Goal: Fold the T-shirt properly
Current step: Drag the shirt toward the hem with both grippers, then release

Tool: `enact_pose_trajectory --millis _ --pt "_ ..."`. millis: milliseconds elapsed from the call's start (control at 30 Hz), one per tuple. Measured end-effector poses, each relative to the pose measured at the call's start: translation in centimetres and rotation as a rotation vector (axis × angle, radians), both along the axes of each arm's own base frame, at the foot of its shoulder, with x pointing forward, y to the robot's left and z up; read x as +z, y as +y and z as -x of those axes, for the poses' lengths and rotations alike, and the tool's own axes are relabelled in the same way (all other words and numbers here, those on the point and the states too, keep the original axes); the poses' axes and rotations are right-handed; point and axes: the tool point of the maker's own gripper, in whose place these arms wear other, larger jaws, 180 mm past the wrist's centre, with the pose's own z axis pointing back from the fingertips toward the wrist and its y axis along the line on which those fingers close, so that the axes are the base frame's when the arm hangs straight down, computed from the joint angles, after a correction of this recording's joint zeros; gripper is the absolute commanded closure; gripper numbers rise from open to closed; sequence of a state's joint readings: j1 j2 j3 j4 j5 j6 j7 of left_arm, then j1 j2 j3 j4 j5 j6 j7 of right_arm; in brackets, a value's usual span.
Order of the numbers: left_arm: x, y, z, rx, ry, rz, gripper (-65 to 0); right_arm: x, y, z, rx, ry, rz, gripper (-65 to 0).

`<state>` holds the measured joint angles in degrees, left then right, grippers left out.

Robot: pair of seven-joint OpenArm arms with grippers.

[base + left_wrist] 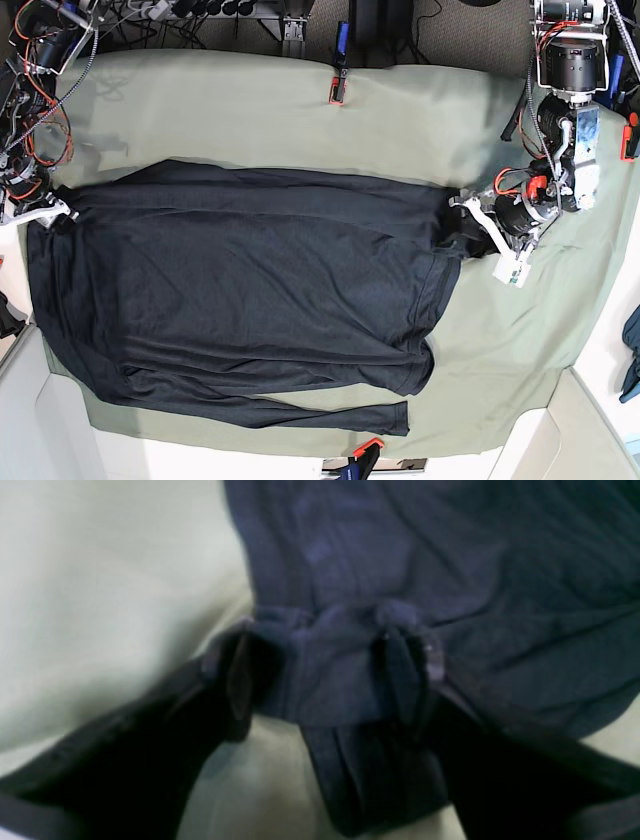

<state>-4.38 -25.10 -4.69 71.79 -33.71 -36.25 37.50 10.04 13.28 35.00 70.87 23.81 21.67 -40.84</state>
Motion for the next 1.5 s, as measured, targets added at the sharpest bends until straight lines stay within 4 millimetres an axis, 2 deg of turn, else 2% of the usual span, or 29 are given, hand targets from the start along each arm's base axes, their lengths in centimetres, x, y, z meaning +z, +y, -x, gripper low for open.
enact_pose_trajectory --millis 133,233,300,367,567,667,833,967,1033,1100,1133,1167,1200,1233,1400,1500 --pt "0.9 0.0 1.8 -0.074 0.065 0.039 -43.0 0.9 0.4 0.2 0.019 0.008 -0.006 -29.7" --pt "1.5 0.4 3.8 -0.112 0.092 0.028 -43.0 2.6 -0.1 0.6 0.029 -0.016 0.040 -29.7" --pt "1.4 0.5 4.7 -0.131 0.102 0.006 -43.0 3.8 -0.5 1.1 0.030 -0.039 0.077 -29.7" --pt "1.0 0.3 5.2 -0.132 0.113 0.006 -43.0 4.2 -0.7 1.8 0.034 -0.040 0.101 -29.7" --pt "0.5 0.3 6.1 -0.117 0.107 0.017 -43.0 1.7 -0.8 5.0 0.012 0.034 0.097 -29.7" --pt "0.4 0.7 5.6 -0.096 0.081 -0.007 -43.0 0.5 -1.5 6.0 -0.024 0.045 0.100 -29.7" --pt "0.2 1.5 4.5 -0.036 0.029 -0.065 -43.0 0.4 -1.5 4.2 -0.046 0.008 0.060 -29.7" --pt "-0.3 0.4 4.2 -0.025 0.019 -0.066 -42.2 0.0 -1.3 2.7 -0.051 0.003 0.023 -29.7" --pt "-0.5 0.2 4.1 -0.015 0.019 -0.071 -36.0 0.1 -1.2 1.9 -0.051 0.003 0.016 -29.7" --pt "-0.8 0.8 4.1 -0.001 0.023 -0.113 -19.5 0.1 -0.9 1.7 -0.047 0.000 0.010 -28.5" --pt "-0.9 0.9 4.1 -0.001 0.025 -0.127 -11.0 0.1 -0.8 1.7 -0.047 -0.001 0.009 -24.6" --pt "-0.9 1.0 4.1 -0.002 0.026 -0.130 -3.4 0.0 -0.8 1.8 -0.046 0.002 0.009 -17.8" --pt "-0.9 1.0 4.1 -0.001 0.024 -0.130 0.0 -0.1 -0.9 1.9 -0.046 0.009 0.014 -9.0" --pt "-0.9 1.1 4.1 -0.002 0.020 -0.135 0.0 -0.2 -0.9 2.1 -0.045 0.016 0.018 -0.3" --pt "-0.1 1.9 4.1 0.002 0.020 -0.158 0.0 -0.1 -0.9 2.5 -0.025 0.050 0.025 0.0" --pt "1.5 3.4 5.4 0.003 0.044 -0.186 0.0 1.2 -1.7 3.3 -0.040 0.017 0.047 0.0"
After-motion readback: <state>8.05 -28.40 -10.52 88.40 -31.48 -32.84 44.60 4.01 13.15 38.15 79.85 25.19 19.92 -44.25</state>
